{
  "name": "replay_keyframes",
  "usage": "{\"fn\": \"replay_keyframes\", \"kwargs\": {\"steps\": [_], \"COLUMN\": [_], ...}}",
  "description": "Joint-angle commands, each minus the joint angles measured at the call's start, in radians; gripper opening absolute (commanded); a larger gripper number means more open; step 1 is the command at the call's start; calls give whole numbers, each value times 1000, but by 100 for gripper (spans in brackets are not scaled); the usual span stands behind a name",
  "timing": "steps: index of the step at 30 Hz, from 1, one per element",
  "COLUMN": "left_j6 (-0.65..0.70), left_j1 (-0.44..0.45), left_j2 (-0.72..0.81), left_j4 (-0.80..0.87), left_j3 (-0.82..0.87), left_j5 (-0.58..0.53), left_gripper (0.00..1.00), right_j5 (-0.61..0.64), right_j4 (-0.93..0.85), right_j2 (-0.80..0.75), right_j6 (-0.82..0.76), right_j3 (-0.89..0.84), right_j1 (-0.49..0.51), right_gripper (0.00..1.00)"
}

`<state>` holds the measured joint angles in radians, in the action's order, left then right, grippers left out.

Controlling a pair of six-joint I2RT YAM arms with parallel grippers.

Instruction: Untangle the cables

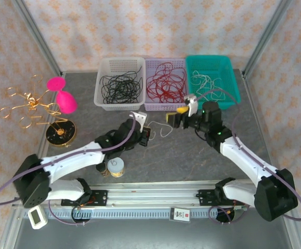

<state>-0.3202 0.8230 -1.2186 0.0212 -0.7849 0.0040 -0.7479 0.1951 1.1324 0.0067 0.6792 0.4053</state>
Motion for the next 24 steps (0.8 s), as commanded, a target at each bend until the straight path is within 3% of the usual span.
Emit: {"fn": "replay_keyframes", "kwargs": {"steps": [1,6,12,15,20,21,22,24], "left_j6": [192,238,263,274,288,287,285,282], "left_j1": [3,3,2,2,2,2,3,3], "left_j2": [53,84,79,77,62,57,48,32], "left_j4": [98,140,166,191,248,257,264,269], "left_j3": [-47,-93,-125,-134,-152,-157,-163,-172], "left_j5": [61,78,91,75,-2,-17,-35,-58], "left_gripper": [0,0,0,0,0,0,4,23], "right_j5": [-248,-325,-319,-227,28,73,120,174], "right_j4": [184,88,-32,-19,-18,-27,-35,-45], "right_j2": [11,150,254,240,180,169,158,139], "right_j6": [-85,-152,-215,-204,-157,-151,-141,-130], "right_j3": [-28,68,151,149,151,156,162,173], "right_j1": [28,68,108,107,105,104,102,94], "right_gripper": [82,77,51,36,0,0,0,0]}}
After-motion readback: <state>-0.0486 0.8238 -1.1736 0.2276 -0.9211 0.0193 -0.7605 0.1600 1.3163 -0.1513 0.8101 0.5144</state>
